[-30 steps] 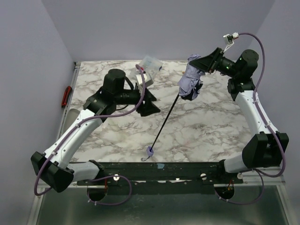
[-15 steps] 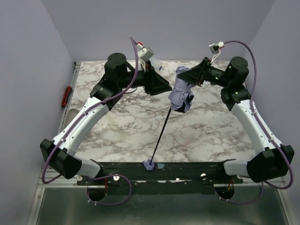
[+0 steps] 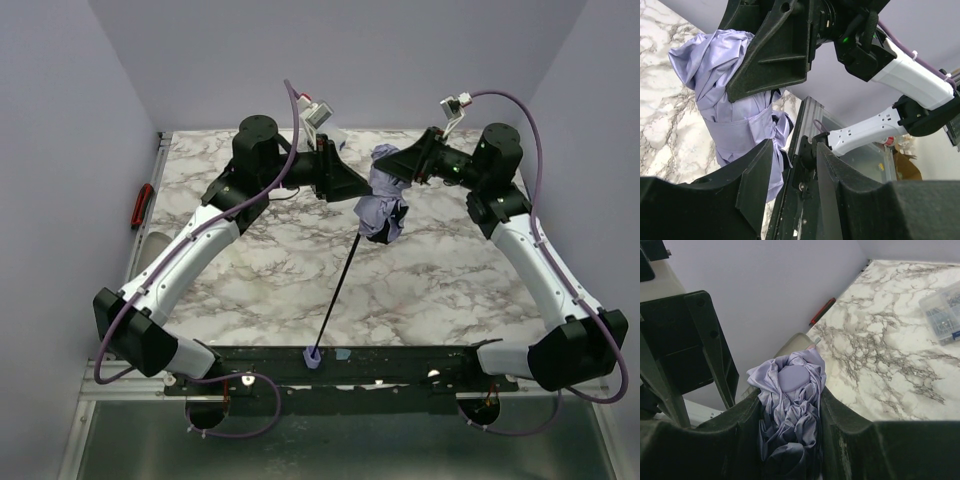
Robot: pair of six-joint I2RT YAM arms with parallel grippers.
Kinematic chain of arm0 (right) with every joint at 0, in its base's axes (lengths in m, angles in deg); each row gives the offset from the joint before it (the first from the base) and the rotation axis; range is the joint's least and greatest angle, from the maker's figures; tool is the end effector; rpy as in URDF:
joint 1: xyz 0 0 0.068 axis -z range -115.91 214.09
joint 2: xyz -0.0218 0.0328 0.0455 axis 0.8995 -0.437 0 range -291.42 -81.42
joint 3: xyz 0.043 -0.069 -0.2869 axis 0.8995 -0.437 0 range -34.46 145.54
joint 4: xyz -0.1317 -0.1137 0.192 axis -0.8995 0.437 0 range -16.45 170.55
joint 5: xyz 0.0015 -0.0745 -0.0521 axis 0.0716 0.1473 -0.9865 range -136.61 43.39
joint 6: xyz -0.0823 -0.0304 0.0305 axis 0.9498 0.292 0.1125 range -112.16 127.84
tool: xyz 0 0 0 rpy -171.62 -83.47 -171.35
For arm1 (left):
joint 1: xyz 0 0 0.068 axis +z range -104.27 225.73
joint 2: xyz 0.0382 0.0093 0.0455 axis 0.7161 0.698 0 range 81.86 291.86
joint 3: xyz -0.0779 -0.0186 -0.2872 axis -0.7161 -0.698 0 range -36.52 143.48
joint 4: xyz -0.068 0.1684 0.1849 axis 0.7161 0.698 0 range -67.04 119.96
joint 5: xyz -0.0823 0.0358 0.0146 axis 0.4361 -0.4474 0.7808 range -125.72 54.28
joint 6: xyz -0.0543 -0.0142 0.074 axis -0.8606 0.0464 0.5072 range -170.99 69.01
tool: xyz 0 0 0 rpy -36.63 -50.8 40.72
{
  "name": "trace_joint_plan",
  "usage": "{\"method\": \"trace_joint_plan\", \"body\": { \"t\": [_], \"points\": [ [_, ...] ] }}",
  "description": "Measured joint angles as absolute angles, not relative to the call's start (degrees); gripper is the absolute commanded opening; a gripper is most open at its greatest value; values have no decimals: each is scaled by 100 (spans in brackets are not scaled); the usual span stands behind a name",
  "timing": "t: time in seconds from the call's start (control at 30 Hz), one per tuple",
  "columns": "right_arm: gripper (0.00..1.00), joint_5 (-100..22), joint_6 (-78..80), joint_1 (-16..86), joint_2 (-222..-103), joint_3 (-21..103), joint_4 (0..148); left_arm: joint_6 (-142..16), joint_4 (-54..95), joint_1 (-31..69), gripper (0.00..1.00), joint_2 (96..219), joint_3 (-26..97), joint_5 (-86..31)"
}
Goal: Open the umbrella
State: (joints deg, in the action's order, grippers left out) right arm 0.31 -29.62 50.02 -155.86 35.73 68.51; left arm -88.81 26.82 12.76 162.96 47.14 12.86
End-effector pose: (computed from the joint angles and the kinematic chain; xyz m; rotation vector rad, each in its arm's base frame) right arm 0.2951 0.1369 0.4367 -0.3608 1.6891 1.3146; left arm 0.2545 -0.2398 0.4680 0.6731 1.7193 -1.5779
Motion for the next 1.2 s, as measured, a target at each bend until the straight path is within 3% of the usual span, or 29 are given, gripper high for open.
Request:
{"method": "trace_joint_plan", "body": {
  "t": [0.5, 1.2],
  "points": [
    [1, -37, -3117, 4865, -15743, 3573, 6851, -8853, 2957, 1112, 34, 16486, 4716, 945],
    [1, -33, -3204, 4865, -15745, 3573, 6735, -8877, 3060, 1263, 34, 16493, 4692, 687]
  ]
}}
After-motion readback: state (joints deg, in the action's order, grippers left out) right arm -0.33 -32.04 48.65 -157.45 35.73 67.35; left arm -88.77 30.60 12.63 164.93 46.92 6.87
